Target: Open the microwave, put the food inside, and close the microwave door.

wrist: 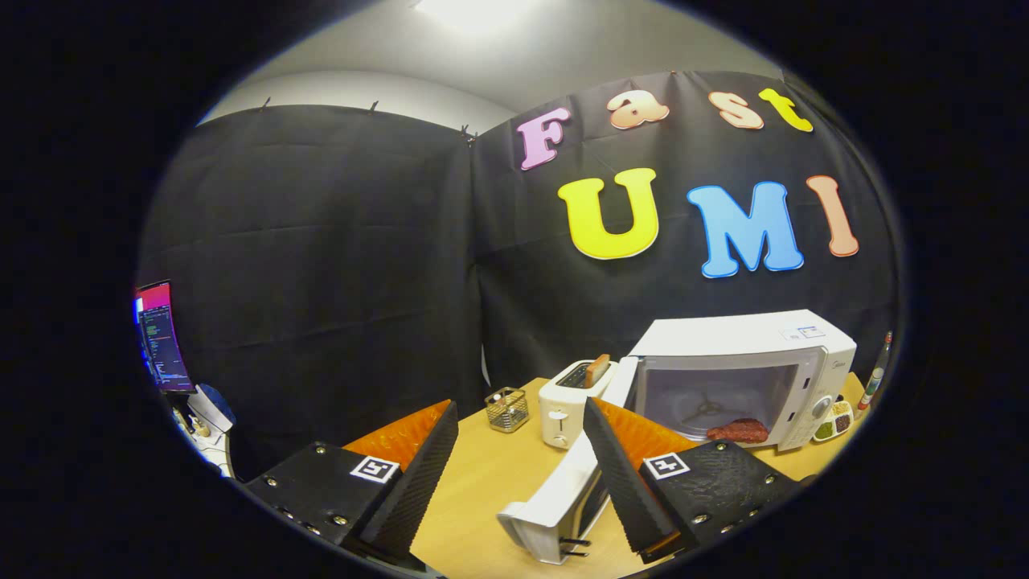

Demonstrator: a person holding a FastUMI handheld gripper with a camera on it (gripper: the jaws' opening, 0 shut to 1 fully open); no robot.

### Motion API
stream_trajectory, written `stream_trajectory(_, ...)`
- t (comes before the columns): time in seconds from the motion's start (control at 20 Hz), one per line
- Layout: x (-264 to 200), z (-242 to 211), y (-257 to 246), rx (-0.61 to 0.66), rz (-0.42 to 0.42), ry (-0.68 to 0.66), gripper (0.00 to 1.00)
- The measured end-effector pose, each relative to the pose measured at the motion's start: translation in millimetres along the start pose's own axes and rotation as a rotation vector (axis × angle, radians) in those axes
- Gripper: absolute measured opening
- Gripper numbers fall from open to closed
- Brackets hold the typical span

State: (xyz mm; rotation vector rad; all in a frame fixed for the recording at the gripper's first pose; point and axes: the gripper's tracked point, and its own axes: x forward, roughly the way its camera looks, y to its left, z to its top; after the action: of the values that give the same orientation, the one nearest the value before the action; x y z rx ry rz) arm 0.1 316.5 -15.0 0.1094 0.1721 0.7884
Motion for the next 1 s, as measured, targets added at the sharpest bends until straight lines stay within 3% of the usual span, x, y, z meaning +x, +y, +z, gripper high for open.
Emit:
stream_trajectory(0.2,-1,-29,44,0.023,0.091,0.066,0.67)
stream_trajectory(0.25,1,-40,51,0.038,0.107,0.091,0.51)
stream_trajectory(0.3,1,-52,58,0.047,0.112,0.125,0.43)
stream_trajectory(0.35,2,-59,57,0.042,0.098,0.145,0.25)
stream_trajectory(0.45,2,-79,70,0.036,0.149,0.187,0.08)
stream_trajectory(0.75,12,-121,39,-0.019,0.064,0.283,0.09)
stream_trajectory(0.95,12,-127,11,0.035,0.033,0.304,0.09)
stream_trajectory(1.0,17,-129,11,0.053,0.053,0.302,0.05)
